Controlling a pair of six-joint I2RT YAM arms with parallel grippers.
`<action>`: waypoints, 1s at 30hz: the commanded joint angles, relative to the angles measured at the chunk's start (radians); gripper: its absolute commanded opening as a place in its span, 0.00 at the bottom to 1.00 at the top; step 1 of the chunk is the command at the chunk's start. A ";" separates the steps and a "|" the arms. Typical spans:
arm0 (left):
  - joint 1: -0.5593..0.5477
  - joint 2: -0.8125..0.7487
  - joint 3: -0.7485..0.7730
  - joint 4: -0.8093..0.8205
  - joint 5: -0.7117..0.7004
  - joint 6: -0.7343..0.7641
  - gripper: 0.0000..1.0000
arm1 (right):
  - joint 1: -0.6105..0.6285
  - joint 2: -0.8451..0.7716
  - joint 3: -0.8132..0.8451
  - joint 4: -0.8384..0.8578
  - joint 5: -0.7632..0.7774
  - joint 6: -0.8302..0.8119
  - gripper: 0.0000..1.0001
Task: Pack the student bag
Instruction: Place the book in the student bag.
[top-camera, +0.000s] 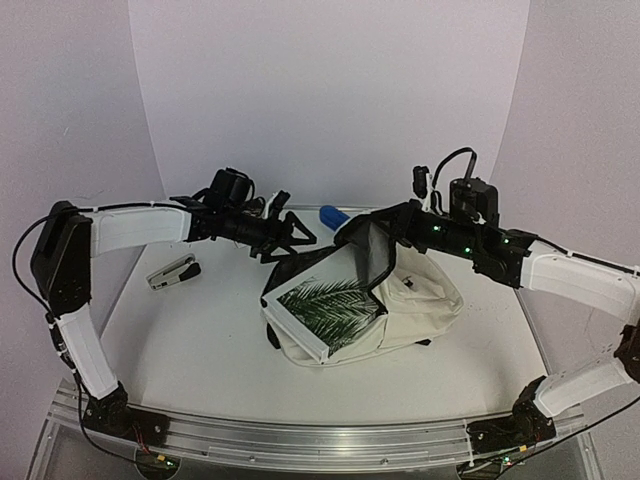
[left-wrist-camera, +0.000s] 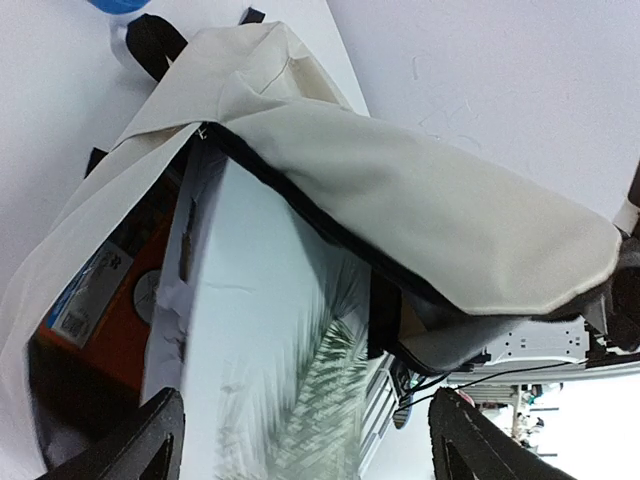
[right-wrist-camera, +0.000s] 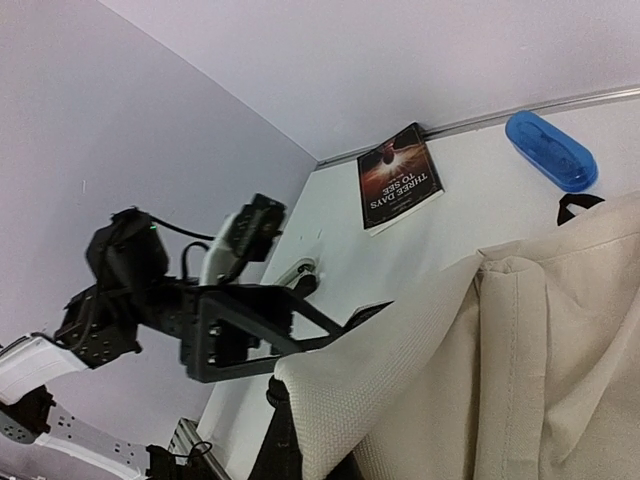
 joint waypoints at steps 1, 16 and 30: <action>-0.001 -0.154 -0.097 -0.109 -0.130 0.077 0.85 | 0.002 0.029 0.081 0.087 0.069 -0.026 0.00; -0.008 -0.408 -0.428 -0.179 -0.228 -0.290 0.71 | 0.002 0.084 0.104 0.084 0.059 -0.031 0.00; -0.073 -0.257 -0.428 0.012 -0.111 -0.371 0.62 | 0.002 0.074 0.115 0.084 0.008 -0.033 0.00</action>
